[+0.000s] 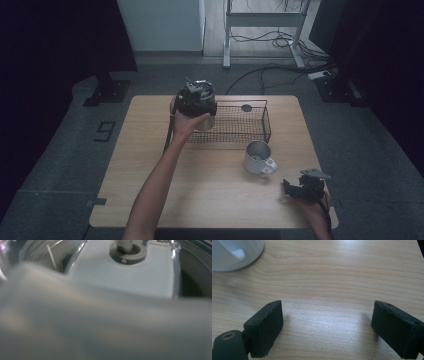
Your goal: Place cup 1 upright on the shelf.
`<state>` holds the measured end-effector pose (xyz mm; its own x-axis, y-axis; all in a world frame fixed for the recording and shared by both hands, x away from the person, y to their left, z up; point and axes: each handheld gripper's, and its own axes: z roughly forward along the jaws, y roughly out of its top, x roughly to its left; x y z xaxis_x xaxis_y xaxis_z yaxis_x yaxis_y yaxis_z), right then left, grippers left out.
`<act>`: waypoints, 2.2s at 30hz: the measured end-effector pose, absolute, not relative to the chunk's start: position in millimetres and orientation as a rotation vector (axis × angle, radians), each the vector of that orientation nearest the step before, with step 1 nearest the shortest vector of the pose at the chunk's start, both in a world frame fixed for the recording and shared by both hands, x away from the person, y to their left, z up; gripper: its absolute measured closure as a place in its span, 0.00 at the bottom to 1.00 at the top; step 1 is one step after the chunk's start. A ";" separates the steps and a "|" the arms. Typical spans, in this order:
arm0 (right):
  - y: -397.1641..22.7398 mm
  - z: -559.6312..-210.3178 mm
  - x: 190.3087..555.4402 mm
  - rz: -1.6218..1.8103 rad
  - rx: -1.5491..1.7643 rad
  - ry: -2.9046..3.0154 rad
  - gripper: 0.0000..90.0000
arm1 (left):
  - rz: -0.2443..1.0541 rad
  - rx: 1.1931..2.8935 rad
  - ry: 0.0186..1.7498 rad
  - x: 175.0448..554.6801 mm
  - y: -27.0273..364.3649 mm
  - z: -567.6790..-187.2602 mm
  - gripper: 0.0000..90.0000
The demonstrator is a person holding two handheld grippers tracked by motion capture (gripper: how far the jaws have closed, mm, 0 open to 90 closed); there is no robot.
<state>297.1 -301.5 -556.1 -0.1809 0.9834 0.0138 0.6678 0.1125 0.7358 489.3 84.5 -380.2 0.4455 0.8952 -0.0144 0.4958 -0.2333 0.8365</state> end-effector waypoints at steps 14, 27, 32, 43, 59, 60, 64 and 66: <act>-301.5 -556.1 297.0 0.852 1.599 1.910 0.12 | 0.621 1.859 1.216 503.1 86.6 -391.3 0.04; -301.5 -556.1 297.0 0.853 1.599 1.910 0.12 | 0.616 1.870 1.224 509.1 83.2 -405.9 0.04; -301.4 -556.0 296.9 0.852 1.600 1.909 0.12 | 0.608 1.873 1.249 512.0 85.8 -415.6 0.04; -301.5 -556.1 297.0 0.852 1.598 1.910 0.12 | 0.600 1.871 1.296 515.7 91.4 -431.1 0.04; -301.5 -556.1 296.9 0.852 1.598 1.910 0.12 | 0.598 1.890 1.324 519.8 85.9 -450.0 0.04; -301.5 -556.1 296.9 0.852 1.598 1.910 0.12 | 0.598 1.890 1.324 519.8 85.9 -450.0 0.04; -301.4 -556.1 296.9 0.852 1.598 1.910 0.12 | 0.599 1.893 1.338 521.8 84.8 -454.0 0.04; -301.4 -556.1 296.9 0.852 1.598 1.910 0.12 | 0.600 1.898 1.340 522.3 84.5 -456.0 0.04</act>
